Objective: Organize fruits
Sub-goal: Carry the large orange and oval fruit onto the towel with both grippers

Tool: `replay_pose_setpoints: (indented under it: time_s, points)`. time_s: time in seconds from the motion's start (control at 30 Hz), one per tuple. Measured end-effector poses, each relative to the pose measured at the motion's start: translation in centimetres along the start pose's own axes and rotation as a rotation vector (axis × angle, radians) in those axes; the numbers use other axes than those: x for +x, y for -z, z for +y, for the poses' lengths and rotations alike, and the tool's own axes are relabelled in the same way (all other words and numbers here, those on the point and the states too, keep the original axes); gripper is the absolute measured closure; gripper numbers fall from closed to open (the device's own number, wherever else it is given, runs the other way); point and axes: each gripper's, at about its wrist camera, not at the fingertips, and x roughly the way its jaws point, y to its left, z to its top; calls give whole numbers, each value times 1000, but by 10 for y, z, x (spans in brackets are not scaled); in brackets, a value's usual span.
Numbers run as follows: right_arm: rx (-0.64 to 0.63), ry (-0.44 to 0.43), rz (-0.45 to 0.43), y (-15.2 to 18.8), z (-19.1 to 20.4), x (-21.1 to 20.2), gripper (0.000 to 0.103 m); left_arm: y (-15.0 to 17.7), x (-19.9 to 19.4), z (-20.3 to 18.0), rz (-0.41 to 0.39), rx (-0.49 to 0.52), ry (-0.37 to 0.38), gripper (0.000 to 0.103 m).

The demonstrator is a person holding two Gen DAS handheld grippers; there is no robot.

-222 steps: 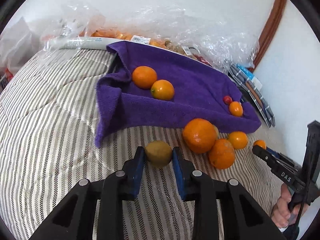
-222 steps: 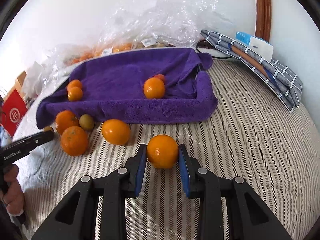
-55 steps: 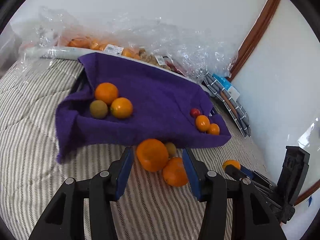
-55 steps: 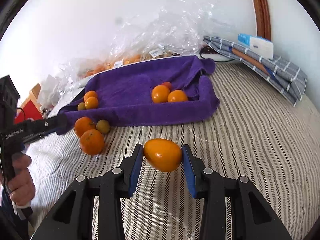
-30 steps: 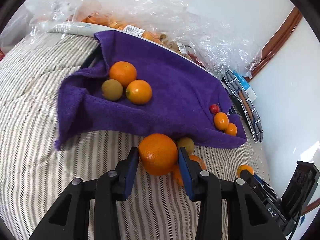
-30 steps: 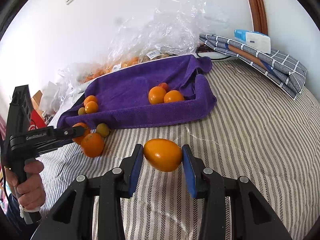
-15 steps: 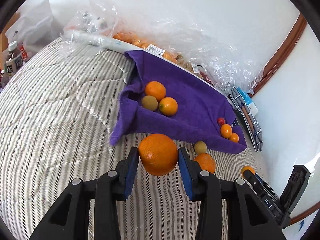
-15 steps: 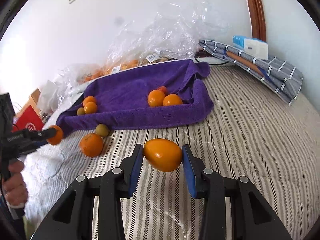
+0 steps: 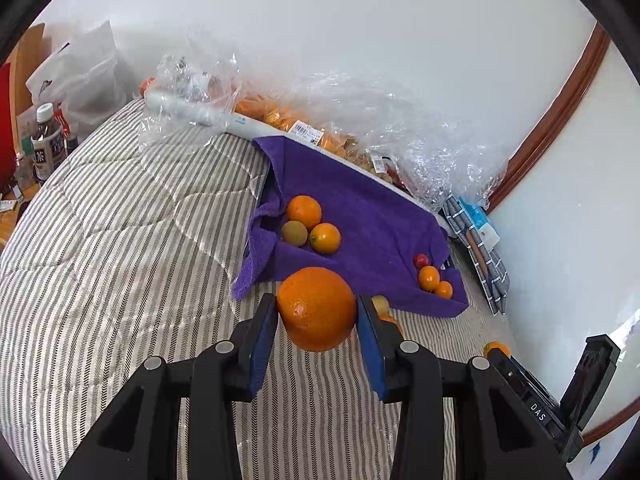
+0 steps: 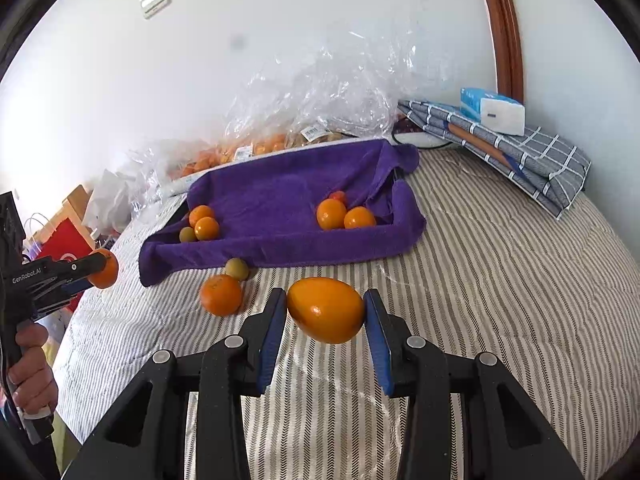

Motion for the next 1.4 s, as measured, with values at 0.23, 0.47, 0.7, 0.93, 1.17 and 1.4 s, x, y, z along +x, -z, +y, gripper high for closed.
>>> replay_pose_setpoints:
  time_s: [0.23, 0.47, 0.7, 0.93, 1.17, 1.4]
  points:
    - [-10, 13, -30, -30, 4, -8, 64, -25, -4, -2, -34, -17, -2, 65]
    - [-18, 37, -64, -74, -5, -4, 64, -61, 10, -4, -70, -18, -15, 65]
    - [-21, 37, -104, -119, -15, 23, 64, -93, 38, -6, -80, 4, -39, 65]
    - [-51, 27, -106, -142, -22, 80, 64, -116, 96, -14, -38, 31, -40, 65]
    - [-52, 23, -7, -142, -24, 150, 64, -118, 161, -38, 48, 102, -32, 65]
    - [2, 12, 101, -133, -38, 191, 64, -109, 203, -51, 146, 129, -46, 65]
